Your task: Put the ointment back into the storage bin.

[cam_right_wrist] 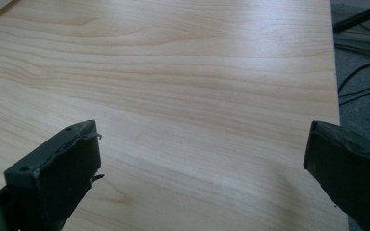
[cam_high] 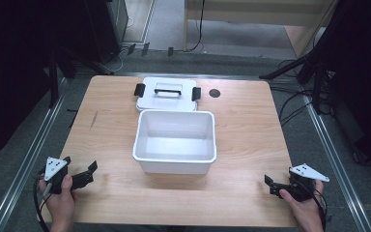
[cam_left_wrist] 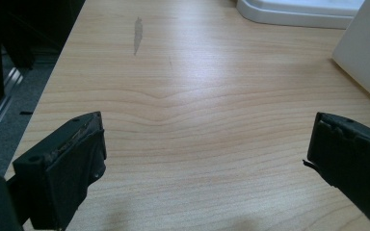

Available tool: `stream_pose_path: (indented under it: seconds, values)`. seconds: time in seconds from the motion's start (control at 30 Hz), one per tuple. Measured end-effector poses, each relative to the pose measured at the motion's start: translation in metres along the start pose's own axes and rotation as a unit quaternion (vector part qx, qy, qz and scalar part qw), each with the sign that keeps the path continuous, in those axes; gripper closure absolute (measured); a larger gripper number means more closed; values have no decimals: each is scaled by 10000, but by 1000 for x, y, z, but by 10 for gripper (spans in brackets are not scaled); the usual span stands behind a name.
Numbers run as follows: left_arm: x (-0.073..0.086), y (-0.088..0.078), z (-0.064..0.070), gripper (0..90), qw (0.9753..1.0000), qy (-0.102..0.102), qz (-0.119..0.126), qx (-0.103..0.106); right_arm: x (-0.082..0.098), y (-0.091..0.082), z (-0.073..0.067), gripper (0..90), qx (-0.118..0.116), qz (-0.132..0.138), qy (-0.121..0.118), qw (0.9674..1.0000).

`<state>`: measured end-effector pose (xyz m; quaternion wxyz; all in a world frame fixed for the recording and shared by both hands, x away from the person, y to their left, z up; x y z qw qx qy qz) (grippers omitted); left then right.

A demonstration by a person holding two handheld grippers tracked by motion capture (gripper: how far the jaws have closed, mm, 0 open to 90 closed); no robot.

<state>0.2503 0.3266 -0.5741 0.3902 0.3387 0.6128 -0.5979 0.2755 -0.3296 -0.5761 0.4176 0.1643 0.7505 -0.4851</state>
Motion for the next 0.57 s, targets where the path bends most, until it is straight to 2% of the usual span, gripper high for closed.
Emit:
stream_pose_path:
  seconds: [0.13, 0.23, 0.57]
  values:
    - [0, 0, 0, 3, 10000, -4, -12, 4, 3, -3, -2, 7, 14, 155, 55, 9999]
    - [0, 1, 0, 3, 10000, 1, -39, 2, 3, -4, -2, 31, 166, 329, 66, 9993]
    - [0, 1, 0, 3, 10000, -47, -59, 32, 2, -2, 0, 59, 204, 279, 141, 9993]
Point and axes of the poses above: each handheld gripper's, and its own axes: y roughly forward along the jaws, x roughly out of its underside, z roughly to its right, the point moved 5 cm from there along y, roughly forward along the jaws, and after that the axes turned 12 degrees about -x, right-handed, at the moved point
